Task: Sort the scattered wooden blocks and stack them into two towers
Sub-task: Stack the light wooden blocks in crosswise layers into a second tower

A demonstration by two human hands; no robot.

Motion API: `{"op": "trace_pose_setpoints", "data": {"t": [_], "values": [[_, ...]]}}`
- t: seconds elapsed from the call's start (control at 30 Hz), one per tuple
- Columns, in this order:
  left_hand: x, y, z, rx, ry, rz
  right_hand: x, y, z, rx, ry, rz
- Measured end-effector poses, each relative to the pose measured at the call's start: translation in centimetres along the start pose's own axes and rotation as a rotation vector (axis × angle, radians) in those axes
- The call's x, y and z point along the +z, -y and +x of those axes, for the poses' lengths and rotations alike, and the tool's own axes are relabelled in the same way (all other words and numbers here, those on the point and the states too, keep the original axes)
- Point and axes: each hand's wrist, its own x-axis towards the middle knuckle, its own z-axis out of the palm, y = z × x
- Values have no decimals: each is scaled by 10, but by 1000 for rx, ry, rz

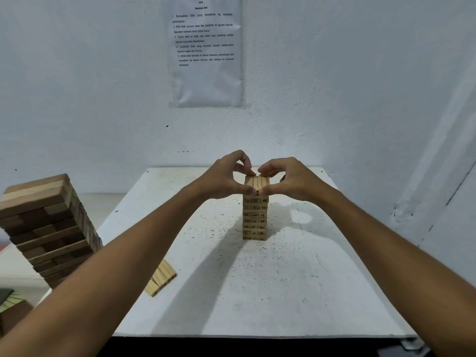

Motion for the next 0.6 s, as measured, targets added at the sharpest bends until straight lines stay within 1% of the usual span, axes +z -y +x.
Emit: {"op": "trace_pose_setpoints", "data": {"t": [0.6], "values": [[3, 3, -4, -10, 6, -5, 4, -3, -3, -22, -8, -5]]}}
